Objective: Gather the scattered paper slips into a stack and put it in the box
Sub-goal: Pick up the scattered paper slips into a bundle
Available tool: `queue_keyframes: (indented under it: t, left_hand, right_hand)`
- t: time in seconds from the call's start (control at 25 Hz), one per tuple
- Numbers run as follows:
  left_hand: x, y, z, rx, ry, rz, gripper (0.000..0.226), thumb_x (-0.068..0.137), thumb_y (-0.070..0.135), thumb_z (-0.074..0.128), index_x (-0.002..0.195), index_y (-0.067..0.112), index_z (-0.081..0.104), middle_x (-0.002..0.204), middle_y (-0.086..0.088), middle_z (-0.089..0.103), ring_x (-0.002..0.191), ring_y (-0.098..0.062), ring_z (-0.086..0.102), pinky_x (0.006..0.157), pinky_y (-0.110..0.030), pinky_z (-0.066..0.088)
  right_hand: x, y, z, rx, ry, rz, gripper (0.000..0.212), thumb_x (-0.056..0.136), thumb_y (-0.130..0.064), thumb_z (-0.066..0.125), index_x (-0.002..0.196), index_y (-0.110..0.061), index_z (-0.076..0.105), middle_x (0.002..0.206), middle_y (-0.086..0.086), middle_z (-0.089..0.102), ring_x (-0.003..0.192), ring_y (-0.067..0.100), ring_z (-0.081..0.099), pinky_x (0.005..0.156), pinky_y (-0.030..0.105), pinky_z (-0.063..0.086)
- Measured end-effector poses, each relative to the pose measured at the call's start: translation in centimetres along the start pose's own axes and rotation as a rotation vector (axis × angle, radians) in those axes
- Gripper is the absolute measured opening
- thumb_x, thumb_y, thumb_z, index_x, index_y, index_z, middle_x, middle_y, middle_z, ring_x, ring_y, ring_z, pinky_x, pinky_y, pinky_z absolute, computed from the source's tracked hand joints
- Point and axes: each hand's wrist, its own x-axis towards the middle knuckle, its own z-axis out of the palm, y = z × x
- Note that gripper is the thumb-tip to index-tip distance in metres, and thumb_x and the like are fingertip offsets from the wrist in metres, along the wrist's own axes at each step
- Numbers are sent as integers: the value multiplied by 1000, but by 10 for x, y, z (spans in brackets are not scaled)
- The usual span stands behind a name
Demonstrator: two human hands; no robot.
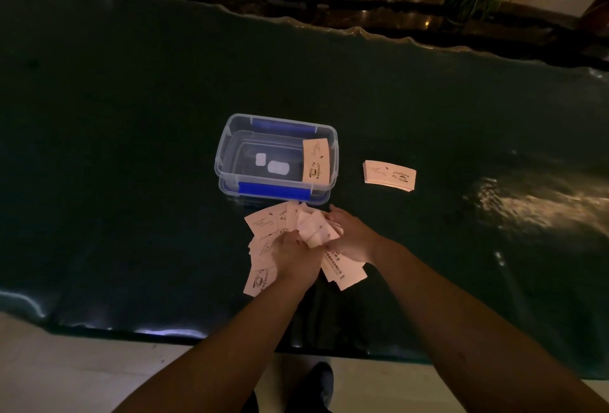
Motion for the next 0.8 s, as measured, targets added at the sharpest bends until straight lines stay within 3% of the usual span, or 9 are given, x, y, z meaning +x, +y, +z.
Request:
queue_keyframes:
  t: [0.08, 0.2, 0.32, 0.4, 0.48, 0.6, 0.72, 0.8]
  left_hand:
    - [0, -1, -3, -248, -84, -16, 42, 93, 22, 71, 133, 18, 60, 127, -4, 66, 109, -18, 63, 87, -32, 52]
    - [-3, -7, -9, -415, -159, 30, 46, 91, 16, 72, 134, 26, 59, 117, 4, 67, 91, -3, 61, 65, -22, 41]
    - [-2, -9, -8, -457, -196, 57, 51, 91, 18, 72, 138, 30, 57, 125, 3, 68, 96, -7, 64, 68, -25, 47]
    - [-2, -7, -4, -411, -197, 48, 55, 91, 24, 72, 141, 34, 54, 133, 2, 65, 107, -15, 66, 80, -34, 56]
    - [-2, -6, 0, -344, -189, 40, 60, 92, 27, 71, 146, 37, 48, 138, 4, 60, 115, -19, 63, 90, -40, 55]
    - [1, -11, 6, -295, -218, 96, 61, 93, 29, 68, 148, 38, 44, 141, 6, 58, 113, -15, 58, 82, -34, 47]
    - [2, -14, 9, -307, -273, 98, 62, 92, 28, 69, 149, 37, 46, 142, 6, 58, 103, -7, 60, 68, -25, 45]
    - [3, -14, 9, -279, -322, 114, 63, 91, 27, 69, 149, 35, 45, 144, 6, 57, 109, -10, 61, 76, -30, 53]
  right_hand:
    - [4, -6, -3, -51, -50, 48, 91, 88, -31, 79, 164, -31, 29, 174, 3, 23, 157, 34, 28, 114, 52, 40]
    - [5, -9, -2, -98, -12, 108, 84, 85, -36, 80, 157, -33, 37, 160, 11, 39, 140, 32, 49, 97, 43, 48]
    - [2, -6, 1, -30, -3, 125, 80, 84, -33, 82, 153, -29, 41, 153, 9, 50, 126, 25, 59, 94, 39, 53]
    - [-3, -3, 5, 95, -16, 140, 80, 82, -28, 84, 151, -26, 42, 146, 6, 58, 107, 14, 62, 84, 34, 53]
    - [-8, 0, 11, 215, 10, 188, 80, 79, -26, 85, 149, -25, 46, 141, 4, 62, 102, 13, 62, 81, 34, 53]
    - [-13, 5, 19, 313, 41, 270, 71, 77, -27, 85, 141, -24, 54, 123, 3, 70, 99, 18, 69, 83, 39, 58]
    - [-21, 9, 23, 416, 75, 313, 80, 78, -25, 85, 148, -25, 46, 109, -3, 66, 92, 18, 70, 69, 36, 55]
    - [-27, 14, 25, 501, 96, 340, 86, 79, -19, 85, 151, -24, 40, 106, -4, 63, 93, 19, 69, 72, 38, 55]
